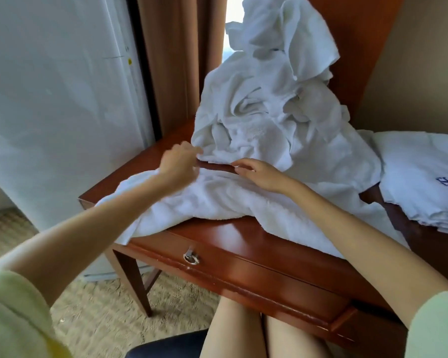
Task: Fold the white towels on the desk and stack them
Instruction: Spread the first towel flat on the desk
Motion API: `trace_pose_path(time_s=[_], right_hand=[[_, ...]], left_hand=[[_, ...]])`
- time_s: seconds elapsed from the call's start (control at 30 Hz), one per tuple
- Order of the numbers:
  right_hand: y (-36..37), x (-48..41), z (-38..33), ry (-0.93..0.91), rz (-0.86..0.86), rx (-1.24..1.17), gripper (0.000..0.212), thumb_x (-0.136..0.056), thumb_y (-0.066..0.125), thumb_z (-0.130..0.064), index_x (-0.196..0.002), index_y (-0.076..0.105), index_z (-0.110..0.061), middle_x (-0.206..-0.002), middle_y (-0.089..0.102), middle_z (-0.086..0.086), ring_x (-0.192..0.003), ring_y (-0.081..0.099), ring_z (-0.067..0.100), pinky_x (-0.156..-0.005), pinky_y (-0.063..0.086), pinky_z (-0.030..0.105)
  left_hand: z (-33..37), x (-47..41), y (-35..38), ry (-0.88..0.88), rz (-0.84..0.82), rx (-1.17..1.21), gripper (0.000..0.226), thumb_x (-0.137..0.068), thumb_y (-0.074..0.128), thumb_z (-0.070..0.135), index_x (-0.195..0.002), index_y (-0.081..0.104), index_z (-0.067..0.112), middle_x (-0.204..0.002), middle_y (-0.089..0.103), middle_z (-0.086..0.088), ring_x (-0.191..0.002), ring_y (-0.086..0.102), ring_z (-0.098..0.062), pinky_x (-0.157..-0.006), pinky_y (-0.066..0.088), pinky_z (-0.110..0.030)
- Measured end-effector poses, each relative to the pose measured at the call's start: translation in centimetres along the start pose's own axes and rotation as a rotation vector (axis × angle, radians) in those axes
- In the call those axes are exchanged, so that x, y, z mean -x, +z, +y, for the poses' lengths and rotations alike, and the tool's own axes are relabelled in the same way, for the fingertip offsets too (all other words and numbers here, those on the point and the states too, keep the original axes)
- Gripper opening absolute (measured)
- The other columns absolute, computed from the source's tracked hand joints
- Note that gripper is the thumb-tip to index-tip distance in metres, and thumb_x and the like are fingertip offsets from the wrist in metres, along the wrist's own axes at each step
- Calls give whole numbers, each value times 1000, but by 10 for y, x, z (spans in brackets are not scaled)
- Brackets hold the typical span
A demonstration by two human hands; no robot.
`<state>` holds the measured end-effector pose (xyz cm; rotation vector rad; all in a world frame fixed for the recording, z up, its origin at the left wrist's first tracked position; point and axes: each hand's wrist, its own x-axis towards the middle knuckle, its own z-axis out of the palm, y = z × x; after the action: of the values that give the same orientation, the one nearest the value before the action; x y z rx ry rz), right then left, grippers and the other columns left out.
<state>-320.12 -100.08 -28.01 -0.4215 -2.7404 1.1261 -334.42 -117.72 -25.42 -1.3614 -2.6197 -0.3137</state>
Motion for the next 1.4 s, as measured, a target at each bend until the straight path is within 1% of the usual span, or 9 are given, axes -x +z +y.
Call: trace_pose_path(time_s=[0.2, 0.37, 0.6, 0.77, 0.9, 1.0, 1.1, 1.27, 1.4], right_hand=[[-35, 83, 53, -79, 272, 97, 20, -98, 55, -27, -113, 68, -26, -111, 65, -15, -107, 59, 0, -97, 45, 26], [-45, 160, 103, 143, 298, -1, 26, -97, 55, -32, -120, 66, -24, -121, 57, -19, -117, 54, 3, -102, 43, 22], [-59, 168, 117, 289, 326, 254, 53, -91, 45, -62, -135, 53, -34, -147, 36, -18, -131, 41, 6, -99, 37, 26], [-90, 158, 106, 193, 566, 356, 17, -88, 67, -35, -92, 75, -21, -72, 54, -12, -73, 49, 6, -73, 41, 27], [-124, 172, 100, 230, 244, -20, 9, -80, 76, -32, -88, 75, -30, -75, 64, -10, -69, 55, -2, -65, 39, 11], [-150, 183, 101, 329, 75, -212, 23, -80, 77, -24, -102, 74, -31, -106, 69, -13, -103, 60, -4, -88, 44, 10], [-167, 184, 104, 467, 121, -23, 41, -77, 81, -21, -116, 68, -26, -105, 63, -19, -101, 56, 0, -82, 42, 10], [-168, 169, 114, 516, 496, 652, 2, -81, 72, -21, -82, 72, -20, -85, 67, 4, -85, 61, 28, -68, 39, 31], [-149, 164, 126, 442, 590, 787, 17, -90, 64, -21, -104, 74, -21, -103, 63, 7, -97, 58, 27, -83, 36, 33]], left_hand=[[101, 69, 43, 495, 25, 239, 57, -92, 30, 58, -124, 57, 19, -119, 56, 0, -109, 50, -21, -86, 46, -38], [138, 49, 63, 383, 20, 134, 71, -83, 25, 70, -102, 65, 15, -106, 67, 0, -109, 50, -20, -92, 35, -32], [149, 14, 68, 354, -117, 565, 68, -76, 27, 80, -107, 66, 33, -103, 67, 19, -100, 60, -6, -78, 39, -18], [162, -29, 53, 306, -378, 317, 63, -80, 56, 69, -135, 51, 38, -121, 60, 14, -111, 58, -12, -93, 42, -26], [170, -20, 57, 488, -659, 296, 108, -65, 68, 75, -151, 9, 47, -154, 14, 29, -143, 18, -4, -117, 20, -32], [170, -31, 41, 470, -909, 315, 105, -52, 60, 91, -141, 12, 63, -124, 37, 53, -134, 33, 5, -113, 24, -30], [176, -50, 44, 301, -578, 308, 102, -65, 59, 81, -150, 17, 42, -117, 64, 17, -118, 56, -13, -103, 38, -35], [190, -33, 78, 311, -269, -28, 103, -77, 59, 70, -154, 4, 30, -146, 37, -11, -137, 35, -26, -113, 12, -62], [197, -24, 84, 297, -25, -14, 66, -80, 64, 58, -133, 48, 22, -126, 43, -11, -119, 42, -29, -107, 25, -47]])
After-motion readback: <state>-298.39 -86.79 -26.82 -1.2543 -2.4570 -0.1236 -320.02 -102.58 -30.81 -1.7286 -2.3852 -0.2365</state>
